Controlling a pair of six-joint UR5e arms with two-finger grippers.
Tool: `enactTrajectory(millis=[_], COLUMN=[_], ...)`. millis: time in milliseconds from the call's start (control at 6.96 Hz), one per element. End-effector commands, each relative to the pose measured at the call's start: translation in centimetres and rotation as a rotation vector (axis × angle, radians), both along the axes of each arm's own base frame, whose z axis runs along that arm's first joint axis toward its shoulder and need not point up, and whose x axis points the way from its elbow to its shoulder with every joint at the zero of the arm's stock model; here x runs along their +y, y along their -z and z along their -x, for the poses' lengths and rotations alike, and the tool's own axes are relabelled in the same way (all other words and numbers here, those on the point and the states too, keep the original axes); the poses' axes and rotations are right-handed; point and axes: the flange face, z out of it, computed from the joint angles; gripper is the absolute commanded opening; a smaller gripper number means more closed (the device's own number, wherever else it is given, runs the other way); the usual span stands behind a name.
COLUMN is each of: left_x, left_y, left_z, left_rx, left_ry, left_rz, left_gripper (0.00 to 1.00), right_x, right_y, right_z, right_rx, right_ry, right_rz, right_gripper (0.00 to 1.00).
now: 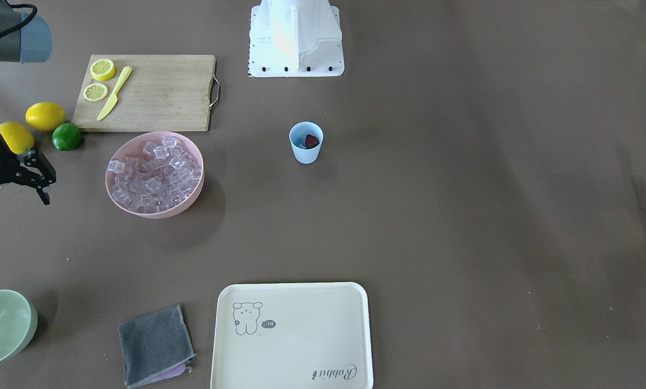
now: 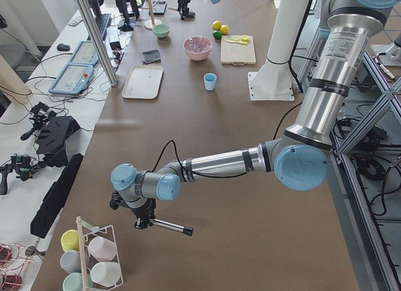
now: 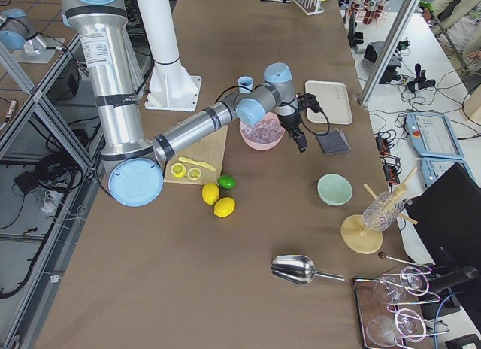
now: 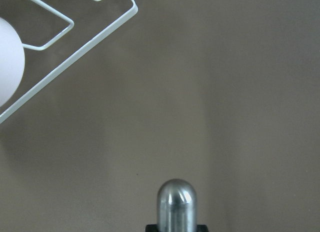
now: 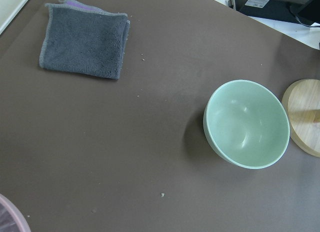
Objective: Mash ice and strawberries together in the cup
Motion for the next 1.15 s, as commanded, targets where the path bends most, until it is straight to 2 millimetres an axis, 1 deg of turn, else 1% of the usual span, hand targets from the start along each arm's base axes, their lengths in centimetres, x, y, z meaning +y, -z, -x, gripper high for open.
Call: enactTrajectory(millis=[0,144,575,718,1005], left_x=[0.8,1.2,2.2,2.2,2.4], left_y=[-1.1,-1.5,-3.1,-3.1,-3.5], left_z=[-0.6,-1.3,-1.3,-1.3,-1.6], left_rx=[-0.012,-0.015,-0.021,-0.021,-0.026], left_ry=[-0.012,-0.023,-0.021,-0.021,-0.003], left_rz=[0.018,0.024,0.06,0.061,0.085], left_gripper=[0.0,0.0,0.0,0.0,0.0], right_x=[0.0,0.0,0.0,0.1,0.0], right_y=[0.1,0.0,0.4,0.7,0.6], right_z=[0.2,0.2,0.1,0.1,-0.1], right_rx=[0.001,0.003,0.002,0.0,0.011], right_ry=[0.005,0.004,0.002,0.001,-0.01], right_rz=[-0.004,-0.004,-0.013,-0.019,-0.025], right_gripper=[1.0,1.0,1.0,1.0,1.0])
